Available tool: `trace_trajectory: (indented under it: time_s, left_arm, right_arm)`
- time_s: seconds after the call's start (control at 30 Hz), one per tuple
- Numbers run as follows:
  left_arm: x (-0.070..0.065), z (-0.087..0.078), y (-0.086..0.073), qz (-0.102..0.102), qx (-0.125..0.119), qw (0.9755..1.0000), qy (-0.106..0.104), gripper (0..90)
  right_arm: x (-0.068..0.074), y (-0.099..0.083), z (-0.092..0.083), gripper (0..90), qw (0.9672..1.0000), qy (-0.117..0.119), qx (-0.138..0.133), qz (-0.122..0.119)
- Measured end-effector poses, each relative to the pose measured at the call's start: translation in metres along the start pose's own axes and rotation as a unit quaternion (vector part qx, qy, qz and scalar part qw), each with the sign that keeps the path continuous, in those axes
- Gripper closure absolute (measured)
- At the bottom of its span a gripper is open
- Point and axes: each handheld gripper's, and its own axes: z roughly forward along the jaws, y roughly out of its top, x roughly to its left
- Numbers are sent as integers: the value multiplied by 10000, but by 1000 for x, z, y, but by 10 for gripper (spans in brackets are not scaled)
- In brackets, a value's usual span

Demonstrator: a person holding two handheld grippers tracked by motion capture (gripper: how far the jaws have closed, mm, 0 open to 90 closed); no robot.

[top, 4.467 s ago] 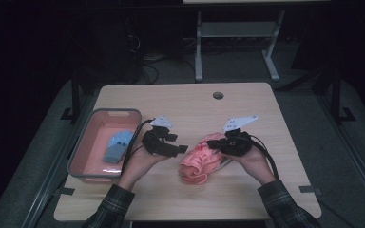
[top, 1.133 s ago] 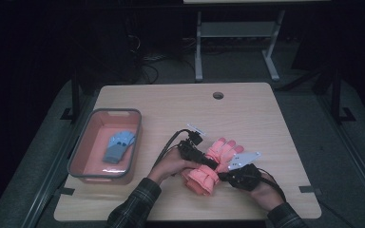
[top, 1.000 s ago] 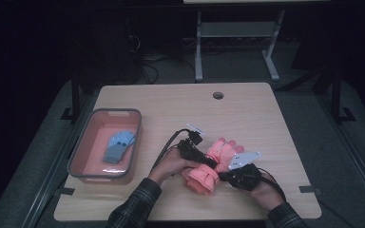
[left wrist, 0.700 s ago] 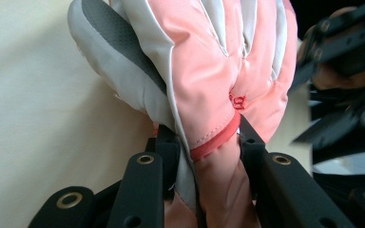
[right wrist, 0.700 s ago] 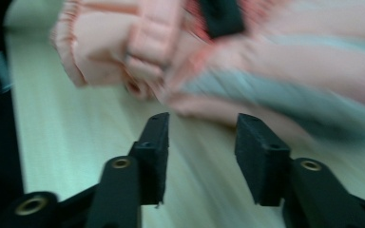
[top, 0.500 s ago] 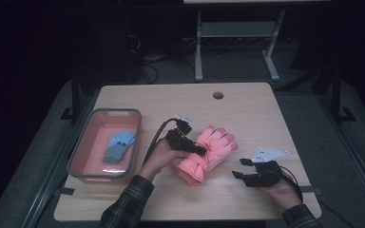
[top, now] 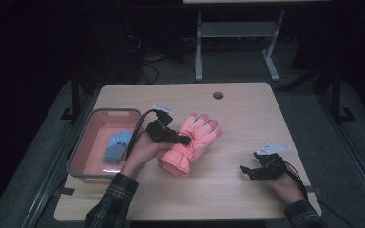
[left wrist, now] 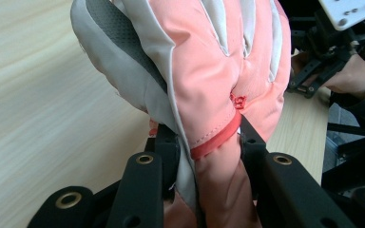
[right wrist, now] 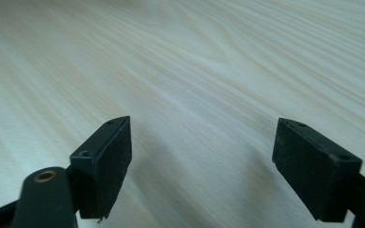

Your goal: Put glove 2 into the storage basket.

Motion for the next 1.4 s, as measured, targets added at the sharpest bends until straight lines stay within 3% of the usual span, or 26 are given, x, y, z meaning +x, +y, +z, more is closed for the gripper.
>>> trace_trajectory:
  time_s: [0.17, 0.3, 0.6, 0.83, 1.17, 1.33, 1.4]
  left_arm:
    - [5, -28, 0, -65, -157, 9996, 225, 693]
    - [8, -54, -1, -129, -288, 9988, 365, 693]
    - [19, -112, -15, -368, -618, 9948, 727, 692]
    - [29, -144, -30, -543, -762, 9913, 930, 692]
    - [49, -181, -61, -936, -990, 9832, 1216, 692]
    - [66, -191, -82, -1290, -1053, 9772, 1319, 692]
    - [71, -190, -87, -1353, -1009, 9767, 1329, 691]
  right_arm:
    - [-9, -3, 5, 189, 9997, -91, 98, 193]
    - [-11, -3, 6, 182, 9997, -125, 36, 195]
    - [-12, -7, 8, 154, 9996, -151, -125, 202]
    - [-12, -7, 8, 154, 9996, -150, -125, 204]
    - [-12, -6, 8, 154, 9995, -151, -119, 235]
    - [-13, -6, 8, 154, 9996, -158, -128, 216]
    - [-12, -6, 8, 154, 9995, -159, -132, 236]
